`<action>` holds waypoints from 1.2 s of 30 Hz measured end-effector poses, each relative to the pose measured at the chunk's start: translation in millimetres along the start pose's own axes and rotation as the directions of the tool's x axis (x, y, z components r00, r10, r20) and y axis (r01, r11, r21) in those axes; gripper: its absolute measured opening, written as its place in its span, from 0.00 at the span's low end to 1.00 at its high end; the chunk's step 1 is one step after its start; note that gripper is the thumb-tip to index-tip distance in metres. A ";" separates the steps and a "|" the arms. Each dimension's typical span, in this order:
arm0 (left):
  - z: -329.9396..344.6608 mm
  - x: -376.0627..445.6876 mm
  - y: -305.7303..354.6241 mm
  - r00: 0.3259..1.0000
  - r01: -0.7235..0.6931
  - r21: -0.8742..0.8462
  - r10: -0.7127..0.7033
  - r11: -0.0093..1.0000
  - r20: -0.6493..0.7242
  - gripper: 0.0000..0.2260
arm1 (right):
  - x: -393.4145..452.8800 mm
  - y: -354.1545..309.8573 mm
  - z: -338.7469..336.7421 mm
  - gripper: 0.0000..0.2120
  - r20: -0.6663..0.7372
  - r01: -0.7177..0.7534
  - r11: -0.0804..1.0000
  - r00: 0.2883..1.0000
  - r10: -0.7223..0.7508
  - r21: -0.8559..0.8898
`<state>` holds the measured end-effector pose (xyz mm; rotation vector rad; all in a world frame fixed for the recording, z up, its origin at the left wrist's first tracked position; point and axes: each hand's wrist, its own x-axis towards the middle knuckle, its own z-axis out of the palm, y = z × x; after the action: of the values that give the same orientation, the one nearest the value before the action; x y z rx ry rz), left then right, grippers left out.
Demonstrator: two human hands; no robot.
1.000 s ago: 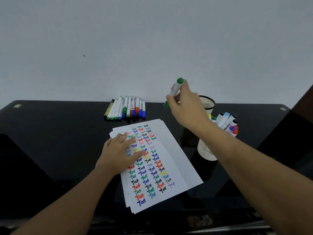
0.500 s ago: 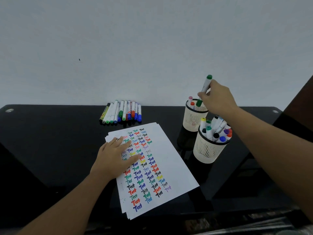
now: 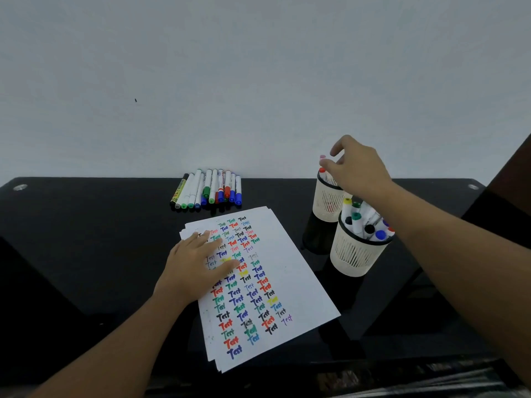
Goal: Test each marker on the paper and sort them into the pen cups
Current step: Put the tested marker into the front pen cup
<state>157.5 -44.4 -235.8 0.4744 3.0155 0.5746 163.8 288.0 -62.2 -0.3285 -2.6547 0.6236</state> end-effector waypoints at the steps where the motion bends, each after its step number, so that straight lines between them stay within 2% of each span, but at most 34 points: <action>1: -0.5 -0.7 0.2 1.000 0.010 -0.017 -0.010 1.000 -0.008 0.41 | -0.8 -5.7 1.5 0.13 0.006 0.024 1.000 1.000 -0.024 0.017; 6: -3.2 -1.6 1.2 0.998 0.048 -0.042 -0.049 0.998 -0.033 0.40 | -7.2 -43.0 15.6 0.06 0.103 0.163 0.985 0.981 -0.167 0.050; 9: -4.8 -1.9 2.0 0.998 0.058 -0.038 -0.059 0.998 -0.024 0.39 | -9.4 -64.2 36.7 0.04 0.260 0.274 0.961 0.931 -0.258 -0.027; 12: -5.0 -1.5 2.0 0.998 0.057 -0.052 -0.059 0.997 -0.031 0.39 | -8.3 -75.3 72.5 0.08 0.433 0.340 0.937 0.858 -0.275 -0.079; 15: -4.4 -0.8 1.1 0.997 0.063 -0.088 -0.067 0.994 -0.040 0.39 | -5.8 -72.5 115.4 0.15 0.505 0.339 0.937 0.826 -0.251 -0.090; 19: -2.2 0.3 -1.9 0.997 0.063 -0.107 -0.069 0.992 -0.047 0.39 | -2.7 -61.6 159.8 0.23 0.517 0.327 0.931 0.831 -0.203 -0.160; 25: 2.3 4.0 -4.2 0.995 0.058 -0.103 -0.065 0.993 -0.073 0.38 | 7.0 -59.8 195.6 0.28 0.496 0.317 0.931 0.847 -0.193 -0.180; 32: 4.7 5.6 -6.3 0.994 0.046 -0.085 -0.054 0.995 -0.092 0.37 | 16.9 -57.7 211.9 0.25 0.506 0.419 0.857 0.832 -0.228 -0.302; 36: 4.5 5.6 -6.2 0.995 0.049 -0.084 -0.056 0.995 -0.082 0.37 | 19.2 -55.3 215.8 0.22 0.445 0.471 0.810 0.844 -0.298 -0.350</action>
<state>150.7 -46.6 -242.1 0.3746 3.0583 0.7293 47.6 164.5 -208.0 0.2563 -3.0823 -0.0874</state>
